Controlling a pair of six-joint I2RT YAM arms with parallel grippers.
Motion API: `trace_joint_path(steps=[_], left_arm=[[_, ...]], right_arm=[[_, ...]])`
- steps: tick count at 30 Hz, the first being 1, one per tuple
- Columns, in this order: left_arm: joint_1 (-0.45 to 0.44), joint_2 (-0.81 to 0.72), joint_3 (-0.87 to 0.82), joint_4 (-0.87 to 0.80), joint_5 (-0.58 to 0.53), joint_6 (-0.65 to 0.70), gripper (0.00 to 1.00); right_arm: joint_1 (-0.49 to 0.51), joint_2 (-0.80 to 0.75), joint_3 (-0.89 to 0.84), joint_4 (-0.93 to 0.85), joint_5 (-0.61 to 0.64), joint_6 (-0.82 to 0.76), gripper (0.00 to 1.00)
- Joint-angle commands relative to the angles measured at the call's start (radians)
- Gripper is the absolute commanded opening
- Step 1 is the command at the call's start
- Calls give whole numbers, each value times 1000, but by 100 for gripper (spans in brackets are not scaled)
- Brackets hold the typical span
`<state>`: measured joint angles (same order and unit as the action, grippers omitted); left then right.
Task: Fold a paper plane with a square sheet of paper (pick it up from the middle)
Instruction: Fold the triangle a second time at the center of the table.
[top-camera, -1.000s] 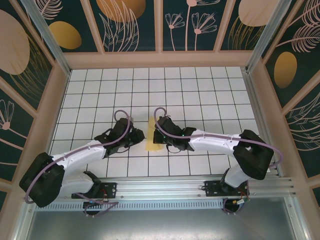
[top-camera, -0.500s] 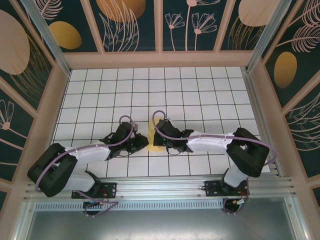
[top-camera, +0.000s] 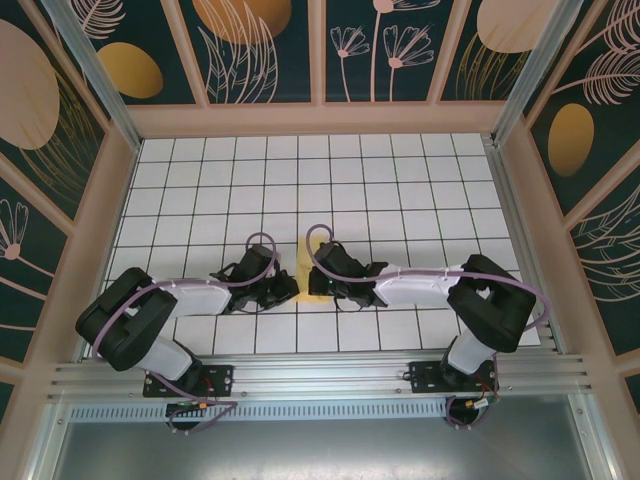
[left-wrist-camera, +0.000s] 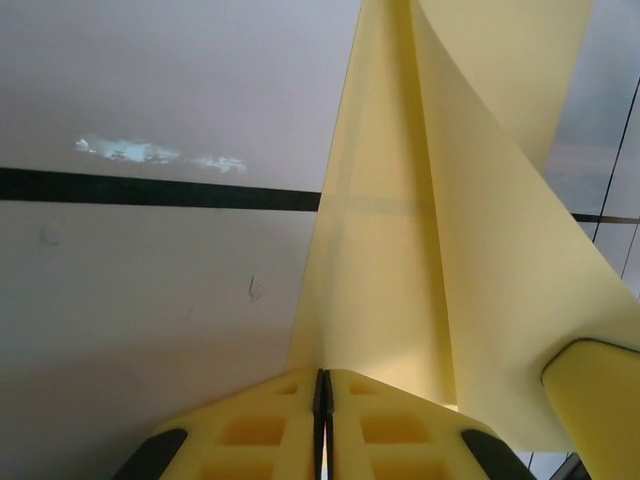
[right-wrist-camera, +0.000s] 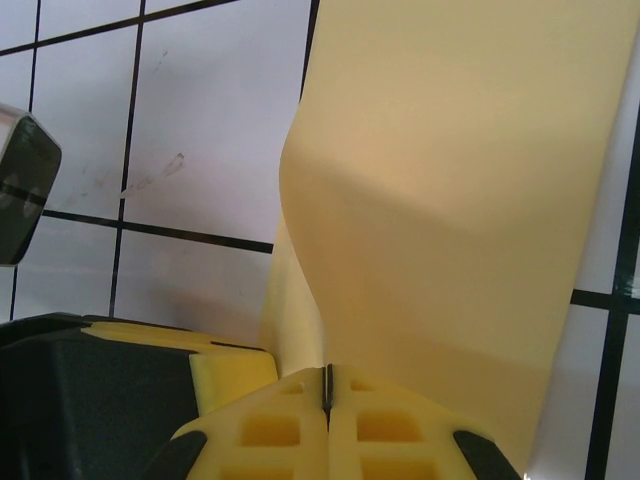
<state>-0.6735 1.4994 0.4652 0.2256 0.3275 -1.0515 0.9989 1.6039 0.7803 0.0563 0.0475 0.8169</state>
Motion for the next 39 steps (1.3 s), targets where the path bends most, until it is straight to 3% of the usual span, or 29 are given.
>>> trace_joint_path(steps=[1,16,39], left_arm=[[-2,31,17,-83,-61,55,12],[-2,107,66,-172,-120,133,12],[-2,139,92,-212,-140,166,12]], right_arm=[[-25,7,-18,53,-67,-37,6],[-182,-18,-108,188,-362,-226,7],[-321,41,-113,231,-529,-367,8]])
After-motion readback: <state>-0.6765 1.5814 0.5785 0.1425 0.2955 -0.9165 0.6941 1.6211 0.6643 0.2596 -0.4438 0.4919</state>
